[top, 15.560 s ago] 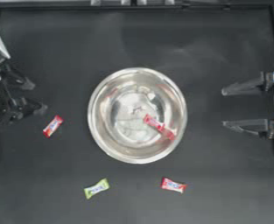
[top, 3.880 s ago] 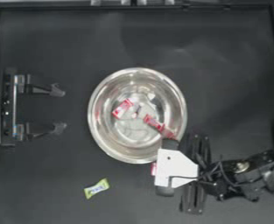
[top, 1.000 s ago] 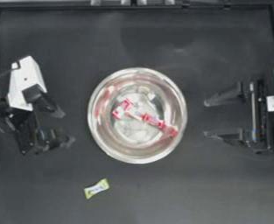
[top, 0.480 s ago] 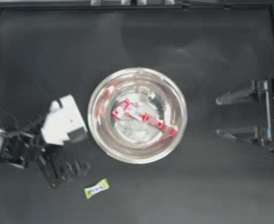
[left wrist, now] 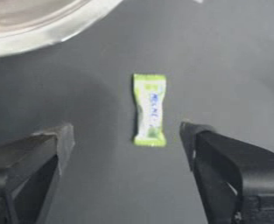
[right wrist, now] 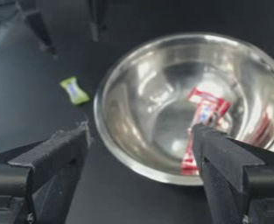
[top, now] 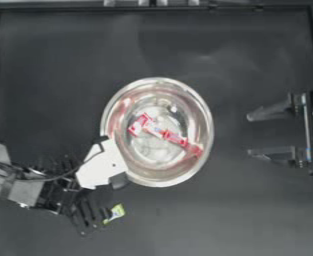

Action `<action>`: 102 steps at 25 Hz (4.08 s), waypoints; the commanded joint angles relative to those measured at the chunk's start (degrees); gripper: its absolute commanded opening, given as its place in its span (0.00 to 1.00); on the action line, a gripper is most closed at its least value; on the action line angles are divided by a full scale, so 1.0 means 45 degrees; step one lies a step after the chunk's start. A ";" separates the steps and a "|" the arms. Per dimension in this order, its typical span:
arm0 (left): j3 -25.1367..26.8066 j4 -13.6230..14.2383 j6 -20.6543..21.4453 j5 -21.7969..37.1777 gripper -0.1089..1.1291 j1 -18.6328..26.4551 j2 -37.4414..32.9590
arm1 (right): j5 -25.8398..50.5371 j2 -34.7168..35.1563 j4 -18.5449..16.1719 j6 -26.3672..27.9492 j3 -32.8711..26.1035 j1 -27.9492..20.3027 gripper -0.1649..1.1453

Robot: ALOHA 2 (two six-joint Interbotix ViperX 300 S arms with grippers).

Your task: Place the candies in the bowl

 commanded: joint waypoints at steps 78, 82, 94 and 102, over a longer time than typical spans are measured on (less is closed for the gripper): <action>-0.2852 0.0000 0.0898 0.1191 0.51 -0.0703 0.1348 | -0.0820 0.0137 0.0195 0.0078 -0.0039 0.0215 0.87; -0.3340 0.0293 0.2031 0.1250 0.51 -0.0215 0.0859 | -0.0820 0.0137 0.0215 0.0078 -0.0020 0.0215 0.87; -0.3633 0.0156 0.6699 0.0664 0.51 0.3594 0.0195 | -0.0820 0.0156 0.0254 0.0117 -0.0020 0.0215 0.87; -0.3633 -0.1484 0.9355 -0.0840 0.51 0.5352 0.1250 | -0.0820 0.0195 0.0332 0.0137 -0.0039 0.0215 0.87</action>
